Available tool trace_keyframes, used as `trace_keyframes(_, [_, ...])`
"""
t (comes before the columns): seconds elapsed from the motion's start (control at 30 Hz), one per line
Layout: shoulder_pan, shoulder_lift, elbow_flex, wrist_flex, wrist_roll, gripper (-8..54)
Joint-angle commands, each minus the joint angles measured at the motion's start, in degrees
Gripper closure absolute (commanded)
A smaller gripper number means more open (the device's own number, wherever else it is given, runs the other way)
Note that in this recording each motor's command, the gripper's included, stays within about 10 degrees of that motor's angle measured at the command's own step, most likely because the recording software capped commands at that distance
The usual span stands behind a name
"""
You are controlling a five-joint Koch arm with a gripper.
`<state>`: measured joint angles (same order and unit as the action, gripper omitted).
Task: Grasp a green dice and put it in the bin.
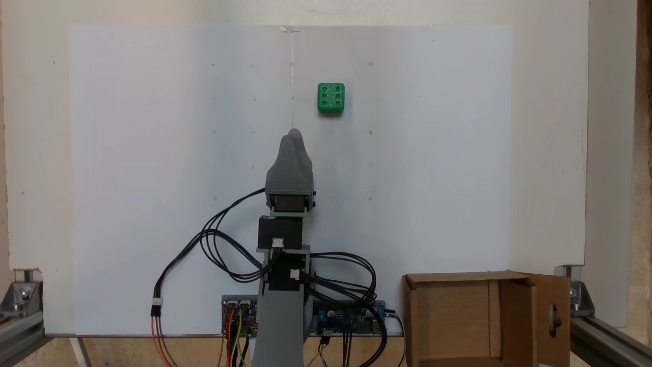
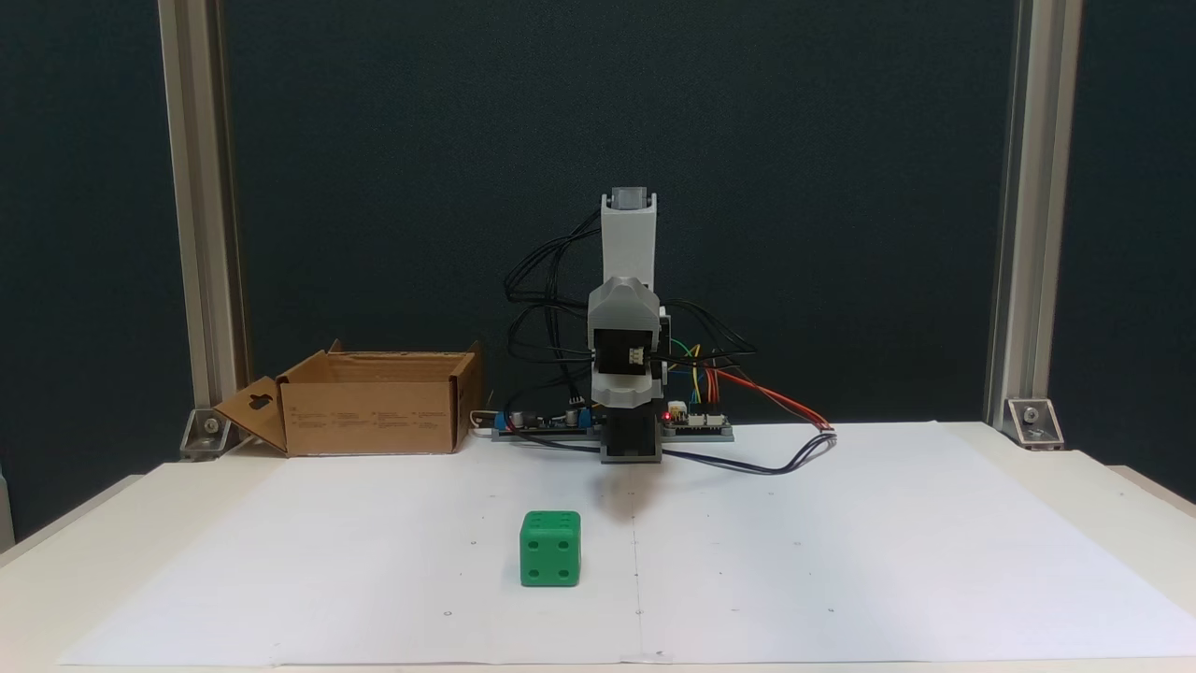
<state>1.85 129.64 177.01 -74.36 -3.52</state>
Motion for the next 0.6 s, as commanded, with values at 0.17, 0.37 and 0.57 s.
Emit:
trace_keyframes(0.17, [-0.35,5.89,2.29,-0.18,1.93,1.8])
trace_keyframes(0.37, [-0.35,5.89,2.29,-0.18,1.93,1.8])
trace_keyframes(0.57, [-0.35,5.89,2.29,-0.18,1.93,2.2])
